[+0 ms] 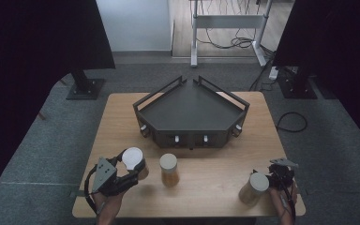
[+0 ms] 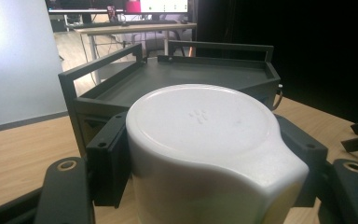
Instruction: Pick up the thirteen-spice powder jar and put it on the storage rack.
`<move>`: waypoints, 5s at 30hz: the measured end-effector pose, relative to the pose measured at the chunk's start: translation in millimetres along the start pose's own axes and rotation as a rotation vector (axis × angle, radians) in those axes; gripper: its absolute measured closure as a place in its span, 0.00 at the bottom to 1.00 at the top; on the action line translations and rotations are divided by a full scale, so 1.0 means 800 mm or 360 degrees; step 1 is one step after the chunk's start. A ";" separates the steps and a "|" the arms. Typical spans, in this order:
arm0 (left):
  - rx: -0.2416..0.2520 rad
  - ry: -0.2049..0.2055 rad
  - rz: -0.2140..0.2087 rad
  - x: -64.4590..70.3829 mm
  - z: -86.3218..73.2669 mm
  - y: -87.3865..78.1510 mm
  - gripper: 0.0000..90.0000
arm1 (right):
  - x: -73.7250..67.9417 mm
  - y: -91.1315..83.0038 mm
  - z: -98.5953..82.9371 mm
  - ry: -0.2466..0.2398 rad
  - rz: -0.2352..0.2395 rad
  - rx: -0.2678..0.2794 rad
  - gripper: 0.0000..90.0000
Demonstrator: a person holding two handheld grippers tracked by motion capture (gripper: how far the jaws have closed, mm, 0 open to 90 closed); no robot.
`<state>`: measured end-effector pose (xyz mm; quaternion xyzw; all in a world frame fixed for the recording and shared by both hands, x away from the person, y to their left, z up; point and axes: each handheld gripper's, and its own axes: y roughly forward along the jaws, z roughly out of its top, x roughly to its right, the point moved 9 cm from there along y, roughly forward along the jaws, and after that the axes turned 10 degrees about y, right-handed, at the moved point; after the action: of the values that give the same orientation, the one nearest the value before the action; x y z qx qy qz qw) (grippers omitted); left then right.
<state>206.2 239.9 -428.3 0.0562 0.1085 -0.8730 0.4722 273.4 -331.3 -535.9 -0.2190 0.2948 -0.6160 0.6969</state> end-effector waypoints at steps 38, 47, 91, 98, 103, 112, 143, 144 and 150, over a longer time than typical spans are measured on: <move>0.0003 -0.0013 0.0024 -0.036 0.030 0.055 0.34 | 0.000 0.000 0.000 -0.0001 0.0000 0.0001 0.01; 0.0006 -0.0016 0.0026 -0.041 0.036 0.069 0.34 | 0.000 0.000 0.000 -0.0001 0.0000 0.0001 0.01; 0.0015 -0.0034 0.0038 -0.064 0.066 0.119 0.34 | 0.001 0.000 0.000 -0.0008 0.0009 -0.0001 0.01; 0.0019 -0.0018 0.0029 -0.064 0.074 0.126 0.34 | 0.001 0.000 0.000 -0.0009 0.0010 -0.0001 0.01; 0.0023 -0.0012 0.0041 -0.065 0.078 0.133 0.34 | 0.001 0.000 0.000 -0.0009 0.0011 -0.0001 0.01; 0.0021 -0.0011 0.0043 -0.071 0.084 0.146 0.34 | 0.001 0.000 0.001 -0.0011 0.0014 -0.0003 0.01; 0.0015 -0.0027 0.0053 -0.076 0.082 0.198 0.34 | 0.002 0.001 0.001 -0.0015 0.0019 -0.0004 0.01; 0.0013 -0.0023 0.0054 -0.075 0.083 0.200 0.34 | 0.002 0.001 0.001 -0.0015 0.0019 -0.0004 0.01; 0.0024 -0.0058 0.0053 -0.076 0.082 0.208 0.34 | 0.002 0.001 0.001 -0.0018 0.0021 -0.0003 0.01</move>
<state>379.5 185.2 -375.2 0.0455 0.0924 -0.8666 0.4882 274.9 -333.1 -535.9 -0.2213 0.2929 -0.6099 0.7023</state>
